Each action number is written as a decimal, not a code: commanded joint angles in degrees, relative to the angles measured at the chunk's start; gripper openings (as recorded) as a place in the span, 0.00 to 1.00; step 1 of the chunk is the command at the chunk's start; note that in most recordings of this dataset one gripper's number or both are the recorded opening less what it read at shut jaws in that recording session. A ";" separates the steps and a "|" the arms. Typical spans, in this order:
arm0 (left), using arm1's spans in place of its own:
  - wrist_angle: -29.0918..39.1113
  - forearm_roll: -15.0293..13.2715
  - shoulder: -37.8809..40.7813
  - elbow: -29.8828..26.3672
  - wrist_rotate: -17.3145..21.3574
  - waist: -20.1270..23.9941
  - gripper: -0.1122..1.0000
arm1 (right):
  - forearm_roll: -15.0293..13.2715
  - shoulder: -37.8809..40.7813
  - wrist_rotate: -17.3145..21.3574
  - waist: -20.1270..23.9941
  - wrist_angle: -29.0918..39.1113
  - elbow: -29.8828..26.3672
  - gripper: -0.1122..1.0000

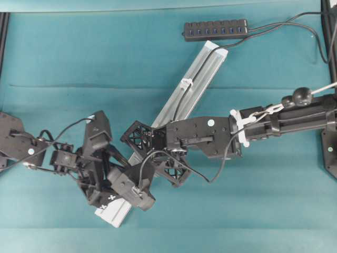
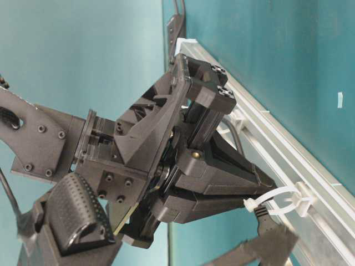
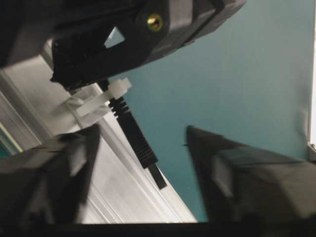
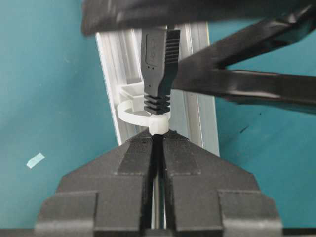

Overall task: Pass the USB cable through three rings with both arms.
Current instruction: 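Move the left gripper to the plug beyond the third ring, then grasp the plug with the left gripper and open the right gripper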

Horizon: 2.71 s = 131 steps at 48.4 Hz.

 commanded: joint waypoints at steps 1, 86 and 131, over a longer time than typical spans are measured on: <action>-0.35 0.18 -0.26 -0.88 0.18 -0.18 0.68 | 0.26 -0.53 0.79 -0.18 -0.35 -0.26 0.13; 7.91 0.18 -10.20 3.69 -8.17 -4.66 0.19 | 1.58 -9.49 23.12 -5.63 -4.13 10.46 0.89; 21.88 0.09 -24.87 6.15 -9.05 -5.71 0.19 | 1.58 -20.57 31.99 -8.00 -13.62 23.82 0.89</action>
